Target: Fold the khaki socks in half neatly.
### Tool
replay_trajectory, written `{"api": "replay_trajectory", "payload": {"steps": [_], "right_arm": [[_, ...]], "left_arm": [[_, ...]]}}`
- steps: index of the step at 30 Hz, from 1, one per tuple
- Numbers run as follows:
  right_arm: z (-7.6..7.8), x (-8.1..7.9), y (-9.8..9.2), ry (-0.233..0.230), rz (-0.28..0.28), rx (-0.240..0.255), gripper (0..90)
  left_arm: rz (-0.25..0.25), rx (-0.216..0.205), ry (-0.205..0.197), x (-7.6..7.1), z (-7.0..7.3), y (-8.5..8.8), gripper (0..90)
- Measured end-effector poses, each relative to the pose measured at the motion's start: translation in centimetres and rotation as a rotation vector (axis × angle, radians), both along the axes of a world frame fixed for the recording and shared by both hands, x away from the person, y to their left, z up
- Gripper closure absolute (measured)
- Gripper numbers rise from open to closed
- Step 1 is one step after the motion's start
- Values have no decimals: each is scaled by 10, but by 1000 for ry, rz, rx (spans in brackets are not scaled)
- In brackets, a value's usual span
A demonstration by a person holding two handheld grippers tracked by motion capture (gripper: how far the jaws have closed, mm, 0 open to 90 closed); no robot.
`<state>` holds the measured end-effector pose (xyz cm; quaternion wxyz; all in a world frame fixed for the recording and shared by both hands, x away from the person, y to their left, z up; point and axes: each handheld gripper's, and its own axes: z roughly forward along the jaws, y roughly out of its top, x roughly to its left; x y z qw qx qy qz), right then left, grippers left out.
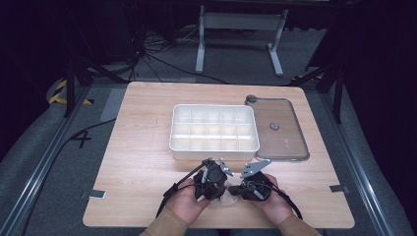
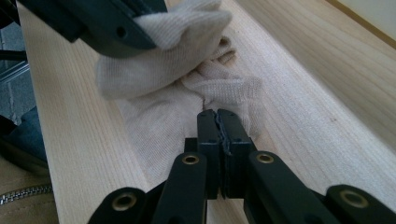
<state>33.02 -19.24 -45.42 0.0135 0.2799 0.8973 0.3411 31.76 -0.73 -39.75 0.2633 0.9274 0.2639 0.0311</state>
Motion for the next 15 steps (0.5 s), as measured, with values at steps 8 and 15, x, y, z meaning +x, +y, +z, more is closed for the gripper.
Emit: {"api": "replay_trajectory", "payload": {"steps": [8, 15], "right_arm": [[0, -1, 0, -15, 10, -5, 881], [7, -2, -2, -12, 6, -18, 879]], "left_arm": [[8, -64, 80, 6, -5, 5, 689], [23, -107, 81, 6, 6, 17, 618]]}}
